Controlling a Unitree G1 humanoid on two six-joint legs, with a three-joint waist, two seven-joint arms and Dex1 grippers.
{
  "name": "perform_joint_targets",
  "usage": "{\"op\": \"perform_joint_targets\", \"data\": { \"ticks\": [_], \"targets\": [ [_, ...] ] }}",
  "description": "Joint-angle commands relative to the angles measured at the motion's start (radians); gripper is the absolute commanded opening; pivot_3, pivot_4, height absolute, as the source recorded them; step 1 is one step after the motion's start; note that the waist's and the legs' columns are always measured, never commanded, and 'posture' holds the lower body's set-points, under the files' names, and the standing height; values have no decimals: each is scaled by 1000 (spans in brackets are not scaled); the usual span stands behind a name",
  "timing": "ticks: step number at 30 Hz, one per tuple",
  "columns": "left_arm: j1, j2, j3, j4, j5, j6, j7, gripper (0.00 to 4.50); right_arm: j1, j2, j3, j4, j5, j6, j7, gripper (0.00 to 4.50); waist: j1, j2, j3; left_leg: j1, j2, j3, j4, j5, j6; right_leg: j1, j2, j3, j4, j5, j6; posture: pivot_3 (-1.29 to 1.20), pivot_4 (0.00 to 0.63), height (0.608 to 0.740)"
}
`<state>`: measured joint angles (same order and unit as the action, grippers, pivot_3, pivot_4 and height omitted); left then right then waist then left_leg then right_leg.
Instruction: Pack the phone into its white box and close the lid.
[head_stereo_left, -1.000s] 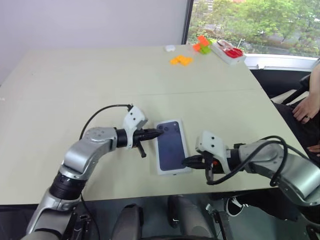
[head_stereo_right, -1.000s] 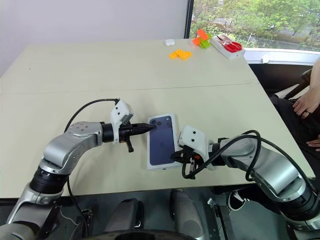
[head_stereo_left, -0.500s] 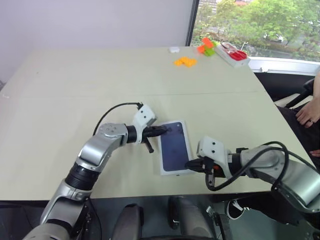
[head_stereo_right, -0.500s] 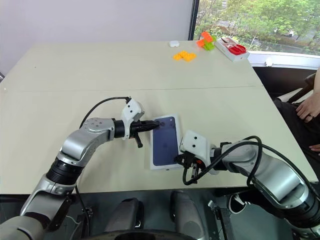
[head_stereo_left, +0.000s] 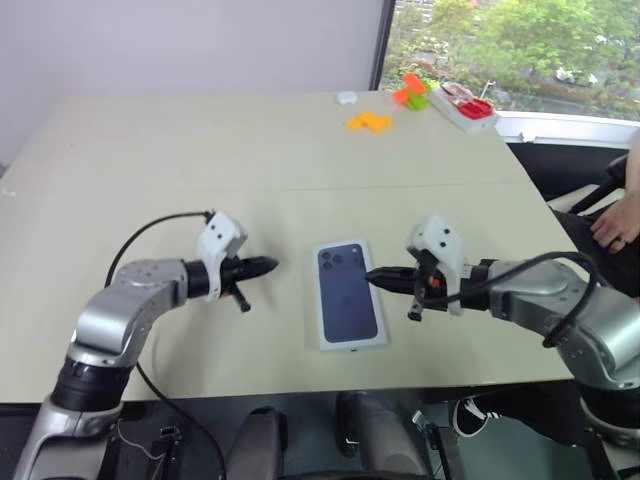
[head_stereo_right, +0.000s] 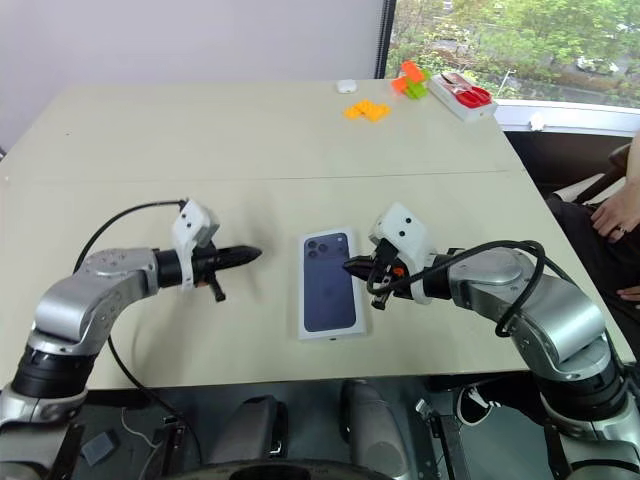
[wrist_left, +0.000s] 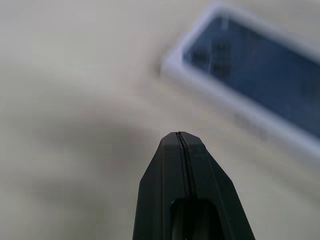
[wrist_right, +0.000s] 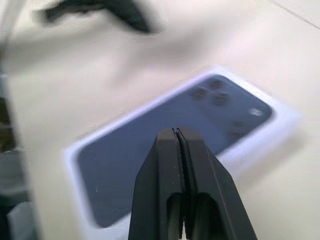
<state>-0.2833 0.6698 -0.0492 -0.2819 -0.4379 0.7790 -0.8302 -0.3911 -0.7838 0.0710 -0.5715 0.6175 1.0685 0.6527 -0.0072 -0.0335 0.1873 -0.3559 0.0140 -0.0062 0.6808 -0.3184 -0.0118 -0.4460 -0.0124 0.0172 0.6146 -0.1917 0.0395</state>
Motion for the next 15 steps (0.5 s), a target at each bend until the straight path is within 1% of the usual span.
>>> {"op": "perform_joint_targets", "data": {
  "ticks": [1,6,11,15],
  "targets": [
    [4,-10,-70,-79,16,-17,-3,0,-17,-22,59,59,-90,-28,-24,76,3,0,0,0,-1,1,1,0,0,0,-1,0,0,0,0,0,150,734],
    [2,-48,-157,-108,42,-7,27,0,-11,-21,106,77,-141,-48,-17,76,-7,0,0,-1,-3,1,1,-1,1,1,-3,3,-1,0,3,0,150,734],
    [-7,-69,-200,-104,54,-8,36,0,-4,-14,111,66,-153,-48,-12,76,-8,0,0,0,-2,1,1,-1,2,1,1,3,-1,-1,3,0,150,734],
    [-14,-79,-204,-99,53,-4,40,0,-2,-14,104,61,-151,-42,-12,76,-10,0,0,1,-1,1,1,-1,2,1,2,2,0,-1,3,0,150,734]
  ]
}}
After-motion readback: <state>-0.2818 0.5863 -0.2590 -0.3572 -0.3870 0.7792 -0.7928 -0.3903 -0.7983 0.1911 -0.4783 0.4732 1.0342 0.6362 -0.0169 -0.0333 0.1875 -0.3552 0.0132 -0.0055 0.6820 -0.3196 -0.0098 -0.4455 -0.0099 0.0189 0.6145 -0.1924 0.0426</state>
